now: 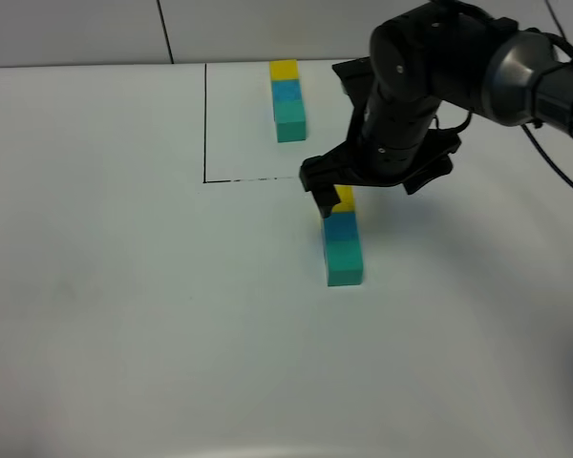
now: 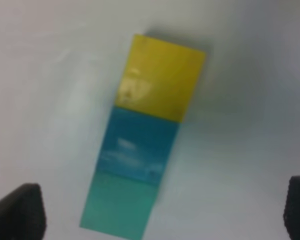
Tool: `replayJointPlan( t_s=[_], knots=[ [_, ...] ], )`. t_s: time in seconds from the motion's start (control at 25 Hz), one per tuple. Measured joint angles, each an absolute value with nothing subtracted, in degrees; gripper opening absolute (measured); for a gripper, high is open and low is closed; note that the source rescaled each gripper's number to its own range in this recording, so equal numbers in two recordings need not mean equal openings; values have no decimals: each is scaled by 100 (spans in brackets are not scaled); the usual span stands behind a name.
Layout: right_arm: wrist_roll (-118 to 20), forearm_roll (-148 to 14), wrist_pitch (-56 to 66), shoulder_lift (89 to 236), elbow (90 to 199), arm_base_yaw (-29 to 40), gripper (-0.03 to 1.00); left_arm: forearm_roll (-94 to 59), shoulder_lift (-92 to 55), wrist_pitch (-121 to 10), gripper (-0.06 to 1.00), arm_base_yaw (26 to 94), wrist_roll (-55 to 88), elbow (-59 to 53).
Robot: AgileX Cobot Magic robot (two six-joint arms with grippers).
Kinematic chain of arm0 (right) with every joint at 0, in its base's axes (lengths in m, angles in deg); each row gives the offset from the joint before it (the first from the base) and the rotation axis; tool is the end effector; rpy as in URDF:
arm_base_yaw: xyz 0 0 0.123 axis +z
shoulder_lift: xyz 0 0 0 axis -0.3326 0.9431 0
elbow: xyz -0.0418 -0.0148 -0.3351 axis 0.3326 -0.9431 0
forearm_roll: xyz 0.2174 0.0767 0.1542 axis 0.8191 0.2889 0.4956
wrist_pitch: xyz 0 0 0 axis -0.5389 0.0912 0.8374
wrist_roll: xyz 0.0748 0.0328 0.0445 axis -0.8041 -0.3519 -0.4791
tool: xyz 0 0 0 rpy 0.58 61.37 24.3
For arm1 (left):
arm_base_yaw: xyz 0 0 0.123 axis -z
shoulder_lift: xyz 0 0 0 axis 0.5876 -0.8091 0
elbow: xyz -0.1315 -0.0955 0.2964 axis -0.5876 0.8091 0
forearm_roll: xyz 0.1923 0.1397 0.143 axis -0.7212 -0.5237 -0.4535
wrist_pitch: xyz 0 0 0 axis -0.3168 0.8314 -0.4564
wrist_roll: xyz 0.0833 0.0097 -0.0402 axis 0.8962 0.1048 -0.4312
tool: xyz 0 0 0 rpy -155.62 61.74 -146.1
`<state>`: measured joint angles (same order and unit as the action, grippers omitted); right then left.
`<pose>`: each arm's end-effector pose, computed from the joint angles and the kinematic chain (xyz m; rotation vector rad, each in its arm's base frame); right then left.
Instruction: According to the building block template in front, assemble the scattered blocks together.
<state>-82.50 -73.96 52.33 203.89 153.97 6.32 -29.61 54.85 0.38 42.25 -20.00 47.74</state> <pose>0.4180 0.2025 0.2439 -0.3856 2.8904 0.1221 -0.0342 0.0021 0.2913 0.0740 2.0239 -0.1174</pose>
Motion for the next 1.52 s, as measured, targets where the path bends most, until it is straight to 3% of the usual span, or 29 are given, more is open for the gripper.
replayJointPlan(
  t_s=[0.32, 0.52, 1.0, 1.52],
  knots=[
    [-7631, -7333, 4305, 18988, 14051, -138, 99, -2961, 5485, 38, 66, 4225, -2000, 4774],
    [-7467, -7588, 4794, 18459, 13951, -548, 97, -2961, 5485, 38, 66, 4225, -2000, 4774],
    [-7916, -8210, 5244, 17791, 13695, -580, 92, -2961, 5485, 38, 66, 4225, -2000, 4774],
    [-8128, -8298, 4605, 14746, 11879, -580, 91, -2961, 5485, 38, 66, 4225, -2000, 4774]
  ],
)
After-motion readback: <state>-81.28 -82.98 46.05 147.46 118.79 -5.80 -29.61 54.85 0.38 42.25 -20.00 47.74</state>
